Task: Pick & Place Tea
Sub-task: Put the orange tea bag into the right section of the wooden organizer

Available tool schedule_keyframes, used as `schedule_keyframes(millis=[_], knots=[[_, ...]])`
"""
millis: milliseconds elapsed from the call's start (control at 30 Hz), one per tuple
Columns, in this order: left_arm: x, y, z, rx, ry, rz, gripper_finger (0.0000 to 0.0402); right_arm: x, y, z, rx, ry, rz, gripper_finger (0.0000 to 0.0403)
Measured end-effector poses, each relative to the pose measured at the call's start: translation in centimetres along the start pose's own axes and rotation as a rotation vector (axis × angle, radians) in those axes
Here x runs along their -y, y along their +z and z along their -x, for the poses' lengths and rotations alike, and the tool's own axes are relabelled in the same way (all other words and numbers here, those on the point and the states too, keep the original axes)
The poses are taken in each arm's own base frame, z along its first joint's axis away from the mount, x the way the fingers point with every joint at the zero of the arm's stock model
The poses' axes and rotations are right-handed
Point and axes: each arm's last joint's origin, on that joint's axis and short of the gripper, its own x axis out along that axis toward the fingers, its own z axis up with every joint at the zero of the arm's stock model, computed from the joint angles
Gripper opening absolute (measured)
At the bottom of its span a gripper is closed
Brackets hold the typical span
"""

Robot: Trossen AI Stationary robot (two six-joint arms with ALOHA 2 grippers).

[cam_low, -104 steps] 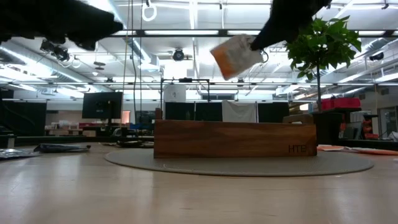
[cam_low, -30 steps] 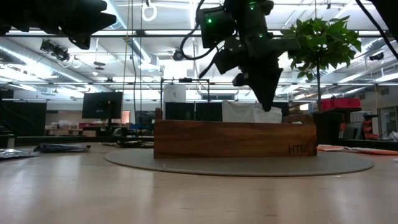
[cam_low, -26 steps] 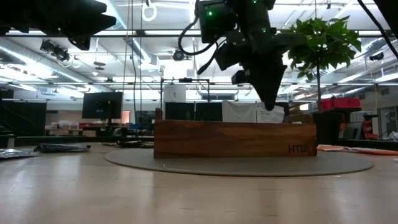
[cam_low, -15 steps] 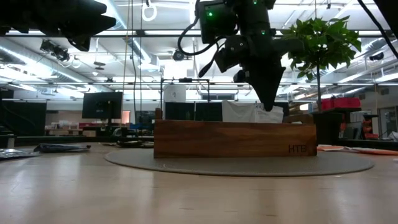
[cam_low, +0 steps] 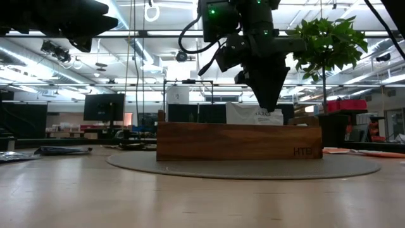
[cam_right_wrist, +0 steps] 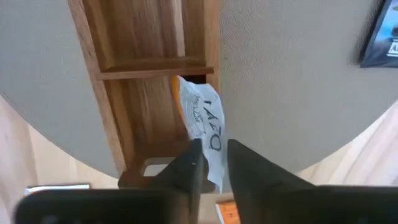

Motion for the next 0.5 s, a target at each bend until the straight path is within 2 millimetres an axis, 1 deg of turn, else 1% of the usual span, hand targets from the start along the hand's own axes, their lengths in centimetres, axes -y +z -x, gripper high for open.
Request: schedule_keyframes(millis=[133, 233, 300, 400, 500], knots=[[0.0, 0.0, 0.0, 0.0, 0.0, -0.001, 0.0169, 0.0, -0.5, 0.8, 0.008, -0.029, -0.021, 0.0141], [0.0, 0.0, 0.0, 0.0, 0.0, -0.001, 0.0169, 0.1, -0.7, 1.5, 0.03, -0.086, -0.032, 0.0162], [0.0, 0.0, 0.0, 0.0, 0.0, -0.001, 0.0169, 0.1, -1.0, 2.1, 0.036, -0.134, -0.044, 0.0168], [0.0, 0.0, 0.0, 0.0, 0.0, -0.001, 0.0169, -0.3, -1.8, 3.1, 0.049, -0.127, -0.089, 0.0168], [0.0, 0.0, 0.0, 0.0, 0.0, -0.001, 0.0169, -1.7, -2.3, 4.5, 0.102, -0.118, -0.141, 0.0164]])
